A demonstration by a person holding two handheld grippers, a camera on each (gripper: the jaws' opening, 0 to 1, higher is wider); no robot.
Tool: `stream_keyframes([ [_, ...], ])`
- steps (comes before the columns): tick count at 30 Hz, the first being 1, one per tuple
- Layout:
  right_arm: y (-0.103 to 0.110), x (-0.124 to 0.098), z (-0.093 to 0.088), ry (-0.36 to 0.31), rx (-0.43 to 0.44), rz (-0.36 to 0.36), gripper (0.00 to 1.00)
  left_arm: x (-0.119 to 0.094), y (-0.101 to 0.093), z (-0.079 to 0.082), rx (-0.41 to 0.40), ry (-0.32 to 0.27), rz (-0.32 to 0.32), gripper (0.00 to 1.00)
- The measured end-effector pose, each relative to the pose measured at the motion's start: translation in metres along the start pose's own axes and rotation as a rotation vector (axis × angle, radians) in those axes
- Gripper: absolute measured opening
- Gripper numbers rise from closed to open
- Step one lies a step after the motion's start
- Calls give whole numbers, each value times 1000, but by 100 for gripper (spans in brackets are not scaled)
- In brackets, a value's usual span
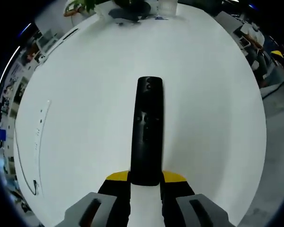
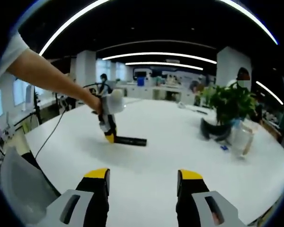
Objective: Press the specified remote control buttons in sequence, fully releasing each button before pressing the next.
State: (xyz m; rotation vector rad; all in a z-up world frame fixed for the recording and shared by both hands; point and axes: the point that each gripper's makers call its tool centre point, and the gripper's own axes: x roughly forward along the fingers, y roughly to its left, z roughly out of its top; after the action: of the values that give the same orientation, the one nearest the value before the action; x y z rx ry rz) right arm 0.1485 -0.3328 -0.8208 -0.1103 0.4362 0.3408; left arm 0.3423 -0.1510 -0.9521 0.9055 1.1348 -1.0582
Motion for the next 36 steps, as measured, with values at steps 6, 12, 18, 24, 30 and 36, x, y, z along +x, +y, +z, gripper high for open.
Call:
stream_keyframes([
  [6, 4, 2, -2, 12, -25, 8, 54, -2, -14, -3, -23, -25, 6, 22],
  [12, 5, 2, -3, 17, -30, 14, 53, -4, -28, -6, -29, -26, 5, 22],
  [18, 4, 3, -4, 22, -25, 15, 51, -5, -45, -10, -10, -6, -2, 22],
  [24, 6, 3, -7, 38, -28, 26, 45, -7, -64, -15, -4, -13, -3, 22],
  [30, 6, 3, -9, 49, -27, 25, 41, -9, -82, -20, 13, -19, -5, 22],
  [36, 7, 2, -12, 65, -26, 27, 36, -11, -101, -24, 34, -12, -10, 22],
])
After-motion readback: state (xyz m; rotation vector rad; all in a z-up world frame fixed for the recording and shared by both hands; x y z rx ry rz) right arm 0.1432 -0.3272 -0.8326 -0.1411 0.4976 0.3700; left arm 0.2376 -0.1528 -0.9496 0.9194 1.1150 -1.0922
